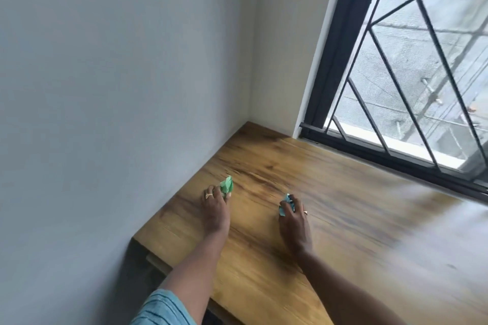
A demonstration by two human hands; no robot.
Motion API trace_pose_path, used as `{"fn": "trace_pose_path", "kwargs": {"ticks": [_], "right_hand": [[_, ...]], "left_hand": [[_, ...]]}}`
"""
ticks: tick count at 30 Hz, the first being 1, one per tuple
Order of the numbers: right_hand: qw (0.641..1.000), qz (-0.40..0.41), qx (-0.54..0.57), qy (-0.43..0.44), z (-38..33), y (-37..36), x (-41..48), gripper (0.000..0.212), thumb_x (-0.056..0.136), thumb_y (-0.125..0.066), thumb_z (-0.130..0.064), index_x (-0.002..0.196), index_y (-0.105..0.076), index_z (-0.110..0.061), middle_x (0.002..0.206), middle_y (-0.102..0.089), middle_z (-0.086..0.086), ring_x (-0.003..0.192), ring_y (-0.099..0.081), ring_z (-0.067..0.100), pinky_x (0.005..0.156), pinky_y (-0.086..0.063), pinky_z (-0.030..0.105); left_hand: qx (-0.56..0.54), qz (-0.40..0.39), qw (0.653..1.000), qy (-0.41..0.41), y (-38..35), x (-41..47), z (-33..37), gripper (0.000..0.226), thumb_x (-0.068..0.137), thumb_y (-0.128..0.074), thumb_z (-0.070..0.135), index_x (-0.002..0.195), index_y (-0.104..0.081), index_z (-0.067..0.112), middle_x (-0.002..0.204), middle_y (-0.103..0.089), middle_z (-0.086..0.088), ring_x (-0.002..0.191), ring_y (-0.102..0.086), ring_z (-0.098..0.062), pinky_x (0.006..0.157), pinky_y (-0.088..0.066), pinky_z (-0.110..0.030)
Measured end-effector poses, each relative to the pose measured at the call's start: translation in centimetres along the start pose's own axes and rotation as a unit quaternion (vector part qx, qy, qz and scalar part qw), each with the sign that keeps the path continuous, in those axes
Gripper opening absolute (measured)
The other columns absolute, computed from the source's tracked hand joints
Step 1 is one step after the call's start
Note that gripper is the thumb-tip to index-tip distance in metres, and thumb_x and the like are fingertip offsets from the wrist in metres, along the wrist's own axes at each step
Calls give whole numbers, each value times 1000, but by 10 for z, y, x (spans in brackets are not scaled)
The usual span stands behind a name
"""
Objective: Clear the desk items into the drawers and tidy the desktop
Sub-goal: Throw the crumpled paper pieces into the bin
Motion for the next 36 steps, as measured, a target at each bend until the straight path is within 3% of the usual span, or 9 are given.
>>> {"fn": "trace_pose_path", "kwargs": {"ticks": [5,9,13,16,19,23,26,30,36], "right_hand": [[999,-18,16,37,-29,-1,-31,37,87,-62,-4,123,-59,-1,140,-43,24,123,-49,40,99,-46,43],[996,-7,40,75,-63,8,-70,36,91,-57,-7,127,-56,-4,143,-40,17,125,-48,34,100,-45,37],[985,-30,88,143,-100,0,-120,33,76,-70,4,109,-65,0,124,-55,26,101,-61,43,79,-57,45],[980,-38,104,162,-120,-12,-164,31,76,-68,2,107,-65,0,127,-54,26,103,-60,45,78,-54,44],[977,-94,89,168,-131,-35,-214,35,87,-61,-4,122,-58,-2,138,-44,23,121,-50,40,91,-50,42],[950,-160,63,261,-151,-70,-267,40,64,-79,2,102,-67,-3,118,-61,21,96,-66,38,63,-58,34],[934,-218,42,279,-153,-106,-293,46,57,-84,-2,99,-66,-9,115,-63,16,86,-68,34,54,-58,31],[943,-269,45,188,-139,-160,-311,34,83,-65,-9,117,-60,-7,136,-49,15,107,-61,35,75,-57,38],[928,-363,73,48,-98,-255,-338,37,93,-53,-15,130,-50,-9,138,-43,9,118,-51,25,90,-41,28]], "left_hand": [[-51,48,993,-93,28,-36,-1,33,68,-78,-5,97,-63,-8,95,-67,-26,90,-66,-41,67,-60,-42],[-62,102,987,-105,65,-86,-9,37,68,-74,-14,102,-63,-7,98,-67,-26,88,-67,-38,65,-59,-34],[-58,126,982,-128,90,-150,-33,39,68,-73,-13,101,-60,3,99,-65,-23,83,-70,-32,64,-59,-30],[-7,120,982,-144,104,-198,-56,27,76,-45,5,101,-49,14,95,-65,-14,78,-69,-23,68,-56,-24],[-8,107,991,-74,109,-242,-99,31,78,-39,7,105,-53,10,99,-63,-14,86,-69,-26,72,-58,-29],[-45,66,996,33,107,-288,-156,34,68,-65,-14,101,-66,-4,99,-64,-20,86,-68,-35,72,-60,-42],[-30,13,998,55,84,-308,-195,46,62,-73,-17,105,-66,-4,102,-63,-21,88,-68,-32,77,-56,-31],[-59,-35,985,160,51,-330,-243,39,91,-51,0,130,-51,6,127,-53,-11,113,-52,-23,93,-44,-26],[-143,-90,934,315,-25,-367,-310,26,92,-52,7,115,-65,10,106,-69,-9,96,-64,-25,77,-45,-25]]}}
Point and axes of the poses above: each hand's wrist, its own x-axis towards the middle knuckle, its own y-axis out of the back of the hand, z = x × y, the point moved 7 cm from there along x, towards the middle knuckle
